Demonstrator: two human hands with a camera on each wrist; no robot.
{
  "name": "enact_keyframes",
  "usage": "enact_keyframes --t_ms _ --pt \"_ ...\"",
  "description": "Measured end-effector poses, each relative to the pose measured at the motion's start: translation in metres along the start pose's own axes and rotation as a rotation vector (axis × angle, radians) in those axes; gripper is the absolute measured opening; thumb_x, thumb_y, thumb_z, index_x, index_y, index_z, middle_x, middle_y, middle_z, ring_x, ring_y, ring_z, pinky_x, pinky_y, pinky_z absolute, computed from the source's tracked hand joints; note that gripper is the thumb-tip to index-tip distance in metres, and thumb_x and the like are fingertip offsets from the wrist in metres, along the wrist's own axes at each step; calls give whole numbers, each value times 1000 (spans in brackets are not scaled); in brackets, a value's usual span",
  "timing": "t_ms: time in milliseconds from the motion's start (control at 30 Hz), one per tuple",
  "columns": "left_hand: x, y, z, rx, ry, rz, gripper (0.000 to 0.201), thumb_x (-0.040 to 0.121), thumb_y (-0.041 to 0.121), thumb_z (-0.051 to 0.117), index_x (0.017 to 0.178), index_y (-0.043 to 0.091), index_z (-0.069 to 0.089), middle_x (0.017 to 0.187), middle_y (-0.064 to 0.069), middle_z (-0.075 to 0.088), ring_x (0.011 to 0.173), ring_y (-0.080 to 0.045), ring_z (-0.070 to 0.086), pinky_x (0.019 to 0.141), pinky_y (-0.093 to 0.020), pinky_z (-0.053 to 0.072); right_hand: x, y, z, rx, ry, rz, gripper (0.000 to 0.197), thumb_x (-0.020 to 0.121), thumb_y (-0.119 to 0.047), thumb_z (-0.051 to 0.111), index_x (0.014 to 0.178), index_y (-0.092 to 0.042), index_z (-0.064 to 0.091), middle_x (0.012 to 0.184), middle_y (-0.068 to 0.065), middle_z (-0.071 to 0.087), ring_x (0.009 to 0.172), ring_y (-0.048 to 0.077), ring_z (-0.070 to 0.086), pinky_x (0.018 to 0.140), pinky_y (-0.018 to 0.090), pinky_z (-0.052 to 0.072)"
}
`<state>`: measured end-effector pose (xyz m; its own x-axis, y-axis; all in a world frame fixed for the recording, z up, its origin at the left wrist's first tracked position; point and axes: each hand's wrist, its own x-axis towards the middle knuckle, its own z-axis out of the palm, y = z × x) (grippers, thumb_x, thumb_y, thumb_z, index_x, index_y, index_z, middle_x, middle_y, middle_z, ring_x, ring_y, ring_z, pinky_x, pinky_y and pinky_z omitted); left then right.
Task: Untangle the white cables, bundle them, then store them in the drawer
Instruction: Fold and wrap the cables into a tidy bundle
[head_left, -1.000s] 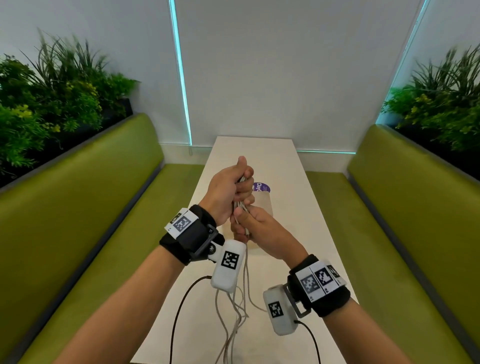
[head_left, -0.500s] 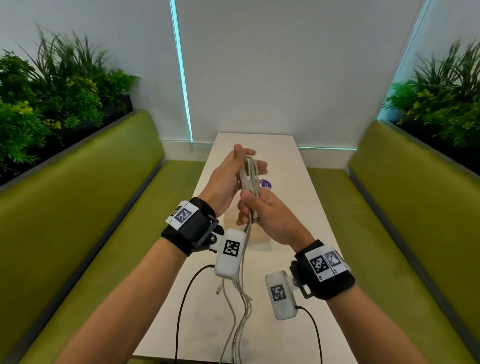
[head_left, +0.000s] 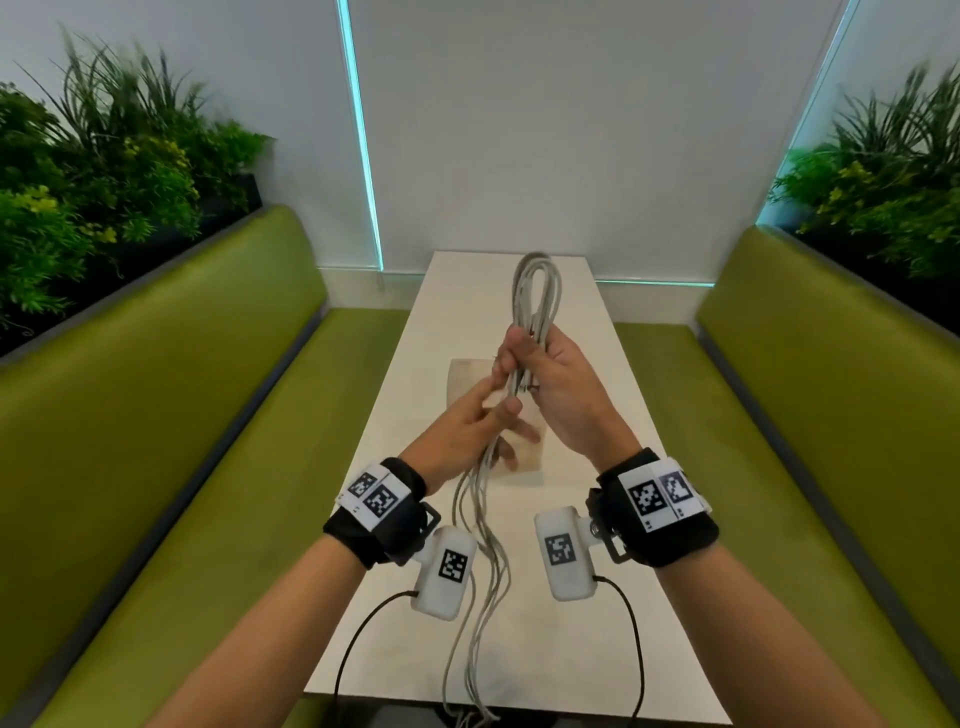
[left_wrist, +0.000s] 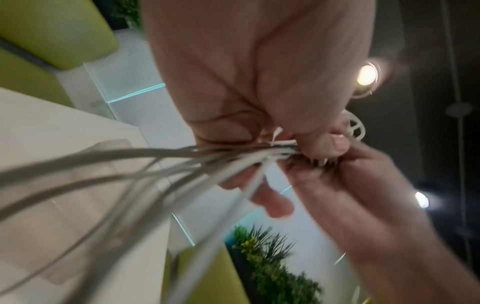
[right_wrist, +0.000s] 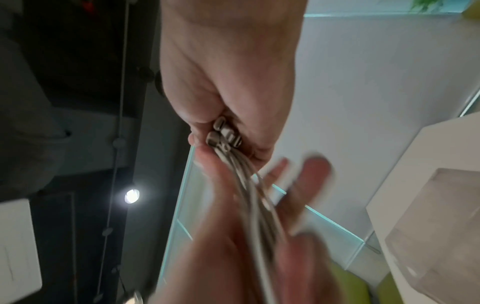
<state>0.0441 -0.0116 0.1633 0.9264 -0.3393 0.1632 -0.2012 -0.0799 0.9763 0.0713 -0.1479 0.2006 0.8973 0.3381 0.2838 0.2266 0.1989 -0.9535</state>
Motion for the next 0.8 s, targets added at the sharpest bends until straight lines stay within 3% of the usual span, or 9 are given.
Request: enact_keyframes --t_ms 67,167,233,367,467,567,633,700,800 --pt "-2 -6 3 47 63 16 39 97 40 36 98 8 58 55 6 49 46 -8 39 47 -19 33 3 -4 -2 81 15 -7 15 98 -23 45 88 -13 49 70 -1 53 70 17 57 70 33 46" --pt "-4 -7 10 94 114 39 37 100 33 36 74 10 48 48 12 35 44 -6 29 45 -17 28 2 -7 -2 195 2 21 16 100 -19 42 86 -13 47 66 -1 49 60 15 51 65 30 46" --pt "-5 -6 10 94 86 22 37 99 34 37 71 11 44 48 12 34 43 -6 29 44 -17 28 1 -7 -2 237 2 51 18 101 -19 41 84 -12 45 63 -2 45 55 12 44 61 29 44" --pt "-8 -9 -2 53 -30 -55 38 99 37 39 71 12 43 46 3 38 39 -16 45 47 -24 36 2 -9 -8 188 -67 66 19 101 -20 40 86 -10 45 60 -4 43 52 11 42 59 27 45" --pt "-12 -7 -14 22 -77 -129 39 99 37 41 70 12 45 46 5 31 36 -13 34 42 -22 28 4 -14 -19 82 -144 52 18 99 -19 42 84 -9 47 59 -5 46 54 12 44 63 30 48" --pt "-14 -7 -27 1 -137 -169 40 96 42 45 68 14 46 51 3 28 38 -10 26 41 -20 21 4 -24 -31 -81 -257 57 18 98 -18 46 81 -12 47 62 -4 47 61 18 48 71 31 52" --pt "-15 -5 -32 -83 -175 -207 45 94 50 43 72 12 52 51 4 31 38 -8 26 40 -17 22 3 -31 -38 -342 -323 54 20 99 -17 46 79 -15 48 64 -3 50 68 22 54 70 24 48" --pt "-13 -1 -36 -222 -199 -293 66 90 64 25 77 7 55 48 3 35 34 -6 25 37 -15 20 2 -38 -41 -639 -410 59 20 99 -18 47 79 -22 51 68 -5 56 69 12 59 64 18 42" --pt "-6 4 -36 -294 -241 -404 100 78 77 -5 78 0 58 47 -3 47 28 -5 24 34 -18 13 0 -43 -39 -932 -594 157 27 98 -12 46 80 -31 52 74 -11 58 65 -5 53 66 15 40"
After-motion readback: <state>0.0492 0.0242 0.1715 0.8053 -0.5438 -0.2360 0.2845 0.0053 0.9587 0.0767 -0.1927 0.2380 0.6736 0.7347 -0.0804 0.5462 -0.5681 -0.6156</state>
